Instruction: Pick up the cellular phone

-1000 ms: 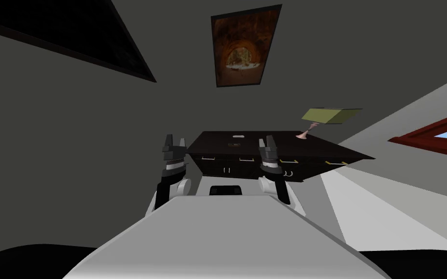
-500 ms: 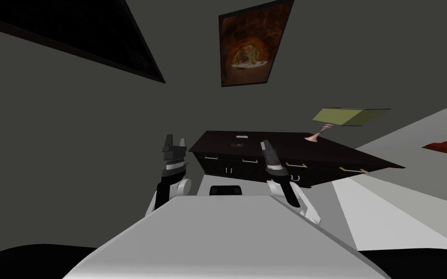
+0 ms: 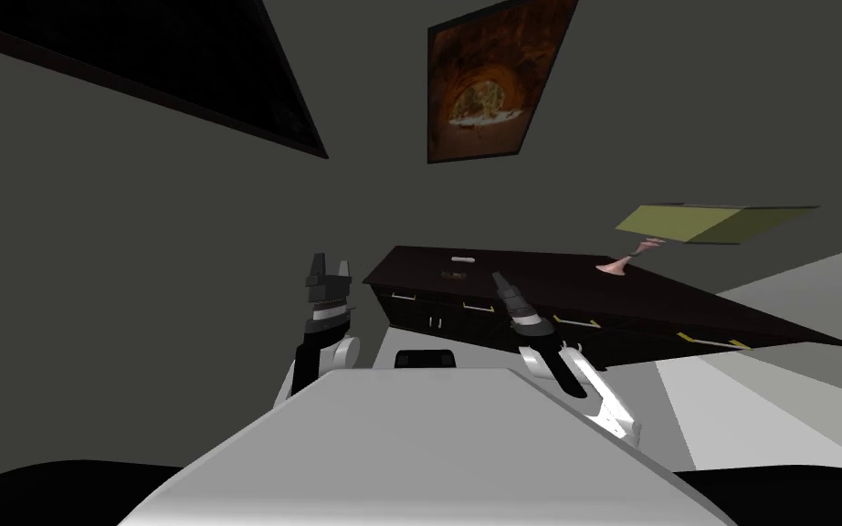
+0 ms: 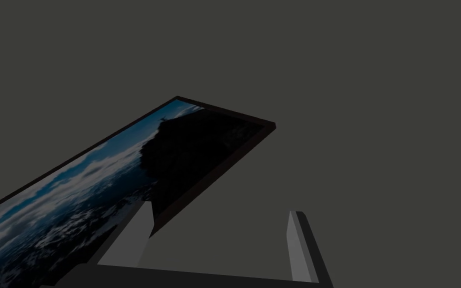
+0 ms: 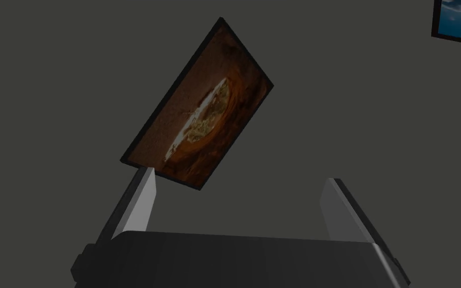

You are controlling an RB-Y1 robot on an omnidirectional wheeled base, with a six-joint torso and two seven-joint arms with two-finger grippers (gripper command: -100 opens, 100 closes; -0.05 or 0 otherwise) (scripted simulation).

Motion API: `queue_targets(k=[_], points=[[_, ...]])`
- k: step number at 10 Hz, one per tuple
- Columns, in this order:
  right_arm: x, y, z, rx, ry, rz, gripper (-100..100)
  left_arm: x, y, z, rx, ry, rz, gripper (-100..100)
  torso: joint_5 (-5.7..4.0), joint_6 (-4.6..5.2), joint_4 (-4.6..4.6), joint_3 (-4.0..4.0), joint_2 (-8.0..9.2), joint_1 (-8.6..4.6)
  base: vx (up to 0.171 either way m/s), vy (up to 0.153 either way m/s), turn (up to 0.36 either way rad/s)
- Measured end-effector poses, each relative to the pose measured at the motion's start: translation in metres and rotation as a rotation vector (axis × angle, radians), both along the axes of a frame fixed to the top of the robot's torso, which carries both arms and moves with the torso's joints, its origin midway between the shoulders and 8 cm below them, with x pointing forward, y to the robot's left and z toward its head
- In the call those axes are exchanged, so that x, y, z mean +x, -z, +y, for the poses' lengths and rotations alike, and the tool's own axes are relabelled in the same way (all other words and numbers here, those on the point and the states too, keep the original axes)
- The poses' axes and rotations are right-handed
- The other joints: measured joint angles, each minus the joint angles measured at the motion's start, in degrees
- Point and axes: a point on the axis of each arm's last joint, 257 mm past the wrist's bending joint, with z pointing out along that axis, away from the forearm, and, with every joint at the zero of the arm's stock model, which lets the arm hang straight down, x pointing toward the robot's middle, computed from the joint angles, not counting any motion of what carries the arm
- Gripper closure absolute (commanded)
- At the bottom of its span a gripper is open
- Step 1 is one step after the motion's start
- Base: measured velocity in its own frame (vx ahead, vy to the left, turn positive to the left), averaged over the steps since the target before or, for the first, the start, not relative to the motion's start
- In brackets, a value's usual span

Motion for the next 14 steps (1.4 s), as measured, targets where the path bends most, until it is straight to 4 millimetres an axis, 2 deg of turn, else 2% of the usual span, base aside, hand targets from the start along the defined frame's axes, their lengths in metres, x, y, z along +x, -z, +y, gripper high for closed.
queue_targets(k=[4, 9, 14], points=[[-0.003, 0.037, -0.021, -0.202, 0.002, 0.097, -100, 0.0, 0.0, 0.0, 0.0, 0.0, 0.0, 0, 0.0, -0.01, 0.0, 0.01, 0.01, 0.01, 0.011, 0.019, 0.147], [-0.011, 0.072, -0.044, -0.387, -0.011, 0.201, -100, 0.0, 0.0, 0.0, 0.0, 0.0, 0.0, 0, 0.0, 0.02, 0.01, 0.01, 0.02, 0.0, 0.008, 0.016, 0.176], [-0.02, 0.113, -0.078, -0.582, -0.034, 0.335, -100, 0.0, 0.0, 0.0, 0.0, 0.0, 0.0, 0, 0.0, -0.03, 0.0, 0.0, 0.0, 0.0, 0.009, 0.013, 0.178]])
